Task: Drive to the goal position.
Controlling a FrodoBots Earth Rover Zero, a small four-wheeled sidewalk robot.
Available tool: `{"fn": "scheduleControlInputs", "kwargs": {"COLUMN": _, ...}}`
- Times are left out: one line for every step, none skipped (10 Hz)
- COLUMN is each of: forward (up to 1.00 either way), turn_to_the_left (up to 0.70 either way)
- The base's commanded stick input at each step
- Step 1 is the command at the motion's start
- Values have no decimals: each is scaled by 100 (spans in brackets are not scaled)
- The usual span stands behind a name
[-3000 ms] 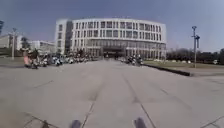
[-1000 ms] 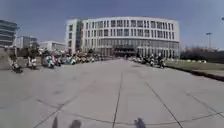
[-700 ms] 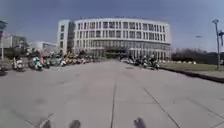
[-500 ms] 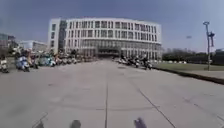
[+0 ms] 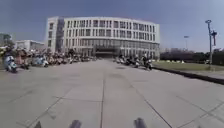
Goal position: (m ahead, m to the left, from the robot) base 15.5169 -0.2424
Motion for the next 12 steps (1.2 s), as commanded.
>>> {"fn": "scheduleControlInputs", "kwargs": {"forward": 100, "turn_to_the_left": 0}}
{"fn": "scheduleControlInputs", "kwargs": {"forward": 100, "turn_to_the_left": 0}}
{"fn": "scheduleControlInputs", "kwargs": {"forward": 100, "turn_to_the_left": 0}}
{"fn": "scheduleControlInputs", "kwargs": {"forward": 100, "turn_to_the_left": 0}}
{"fn": "scheduleControlInputs", "kwargs": {"forward": 100, "turn_to_the_left": 0}}
{"fn": "scheduleControlInputs", "kwargs": {"forward": 100, "turn_to_the_left": 0}}
{"fn": "scheduleControlInputs", "kwargs": {"forward": 100, "turn_to_the_left": 0}}
{"fn": "scheduleControlInputs", "kwargs": {"forward": 100, "turn_to_the_left": 0}}
{"fn": "scheduleControlInputs", "kwargs": {"forward": 100, "turn_to_the_left": 0}}
{"fn": "scheduleControlInputs", "kwargs": {"forward": 100, "turn_to_the_left": 0}}
{"fn": "scheduleControlInputs", "kwargs": {"forward": 100, "turn_to_the_left": 0}}
{"fn": "scheduleControlInputs", "kwargs": {"forward": 100, "turn_to_the_left": 6}}
